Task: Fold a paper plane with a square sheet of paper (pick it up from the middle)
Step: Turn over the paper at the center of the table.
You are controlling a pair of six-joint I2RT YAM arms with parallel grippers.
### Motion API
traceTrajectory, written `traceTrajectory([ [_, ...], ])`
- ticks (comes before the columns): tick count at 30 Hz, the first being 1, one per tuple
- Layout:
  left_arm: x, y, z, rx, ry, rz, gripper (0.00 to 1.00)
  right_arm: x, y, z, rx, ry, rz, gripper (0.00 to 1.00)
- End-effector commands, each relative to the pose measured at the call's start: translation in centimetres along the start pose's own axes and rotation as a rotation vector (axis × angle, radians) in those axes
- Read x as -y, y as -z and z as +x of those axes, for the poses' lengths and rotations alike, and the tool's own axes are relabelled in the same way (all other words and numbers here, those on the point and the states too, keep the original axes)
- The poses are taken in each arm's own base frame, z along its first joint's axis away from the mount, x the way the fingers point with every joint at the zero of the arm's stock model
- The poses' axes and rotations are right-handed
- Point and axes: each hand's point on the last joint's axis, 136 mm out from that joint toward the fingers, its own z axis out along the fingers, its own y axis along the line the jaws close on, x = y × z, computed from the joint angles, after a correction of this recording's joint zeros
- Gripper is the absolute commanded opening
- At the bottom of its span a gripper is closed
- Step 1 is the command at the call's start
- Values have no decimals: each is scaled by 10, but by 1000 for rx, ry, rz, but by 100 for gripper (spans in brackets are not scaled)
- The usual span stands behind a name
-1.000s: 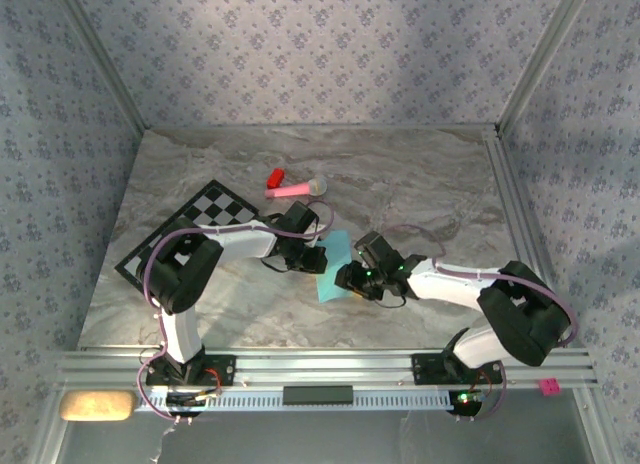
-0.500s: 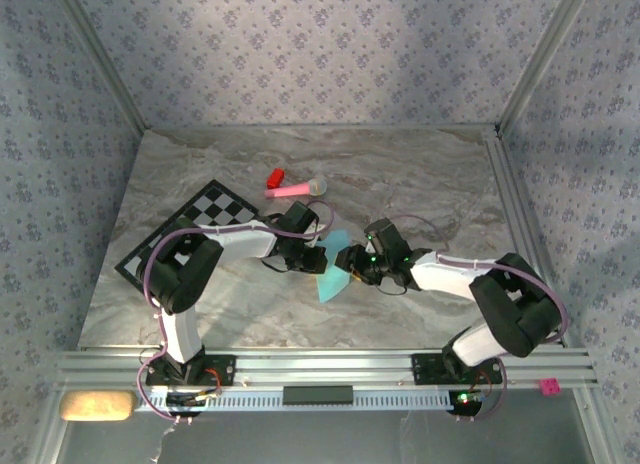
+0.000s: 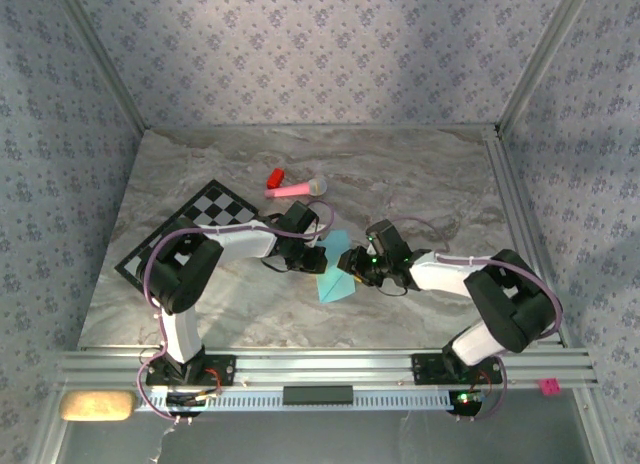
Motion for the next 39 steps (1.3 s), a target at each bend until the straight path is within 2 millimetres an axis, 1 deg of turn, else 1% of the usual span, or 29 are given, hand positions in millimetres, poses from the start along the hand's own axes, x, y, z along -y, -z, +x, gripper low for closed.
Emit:
traceTrajectory([
  [1,-6,-1,13,-35,11,-22,11,1,-3,-1,4,-7,-20,40],
  [9,-3,-1,12,-27,9,-9,12,4,-6,-10,35,-17,-47,33],
  [14,-3,-1,12,-29,5,-12,12,4,-10,-11,33,-28,-68,28],
  [19,-4,0,12,-27,6,-16,12,8,-9,-12,39,-20,-79,23],
  [22,0,3,8,-5,5,-2,15,12,-10,-13,39,-10,-62,18],
  [24,4,6,5,12,1,14,17,11,-10,-12,37,3,-71,14],
  [26,11,11,0,36,-4,34,18,7,-9,-13,42,14,-83,12],
  [29,17,21,-7,74,-11,47,21,2,-7,-14,49,35,-96,9],
  [33,24,41,-14,152,-25,52,25,-3,3,-17,75,65,-96,7],
  [36,27,67,-20,250,-38,34,30,-8,16,-20,106,110,-72,6],
  [39,24,97,-25,361,-50,-8,38,-6,35,-22,133,173,12,5],
])
